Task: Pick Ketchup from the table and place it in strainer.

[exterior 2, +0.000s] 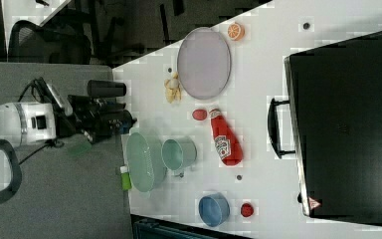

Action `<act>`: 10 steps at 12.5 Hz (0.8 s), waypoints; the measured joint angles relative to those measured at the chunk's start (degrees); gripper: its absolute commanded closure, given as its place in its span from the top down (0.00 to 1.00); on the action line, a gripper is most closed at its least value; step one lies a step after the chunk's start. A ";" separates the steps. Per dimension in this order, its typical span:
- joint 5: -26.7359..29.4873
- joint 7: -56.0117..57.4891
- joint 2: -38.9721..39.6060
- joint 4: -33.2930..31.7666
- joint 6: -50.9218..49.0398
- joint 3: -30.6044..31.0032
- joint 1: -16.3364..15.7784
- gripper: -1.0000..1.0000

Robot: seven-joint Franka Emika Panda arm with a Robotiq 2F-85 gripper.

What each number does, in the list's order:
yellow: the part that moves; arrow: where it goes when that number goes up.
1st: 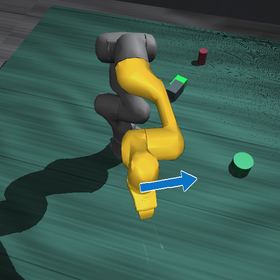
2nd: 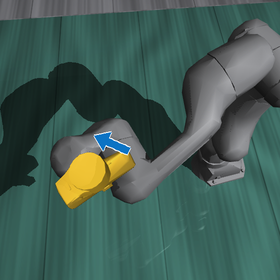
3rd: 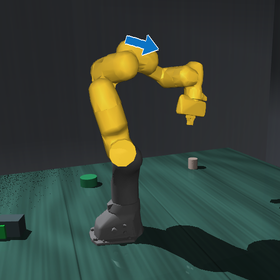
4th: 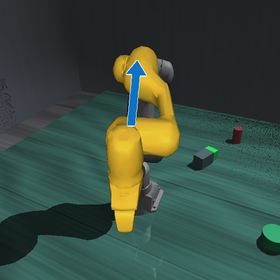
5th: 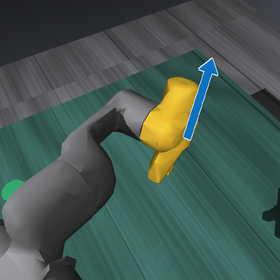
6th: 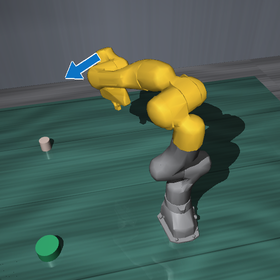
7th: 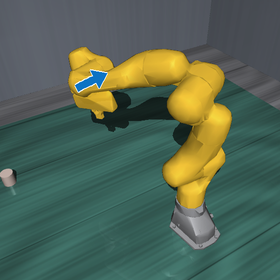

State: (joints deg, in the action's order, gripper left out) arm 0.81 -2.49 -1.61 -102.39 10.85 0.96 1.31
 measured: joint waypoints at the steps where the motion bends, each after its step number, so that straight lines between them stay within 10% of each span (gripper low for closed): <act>1: 0.25 -0.01 -3.58 -4.03 -6.37 1.34 1.85 0.79; 3: -0.04 -0.02 -11.83 -10.58 -13.51 2.44 4.22 1.00; 10: 0.81 5.52 -12.63 -11.25 -4.06 5.01 5.42 1.00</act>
State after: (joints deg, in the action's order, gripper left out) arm 1.62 3.03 -14.24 -113.64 6.80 5.97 6.73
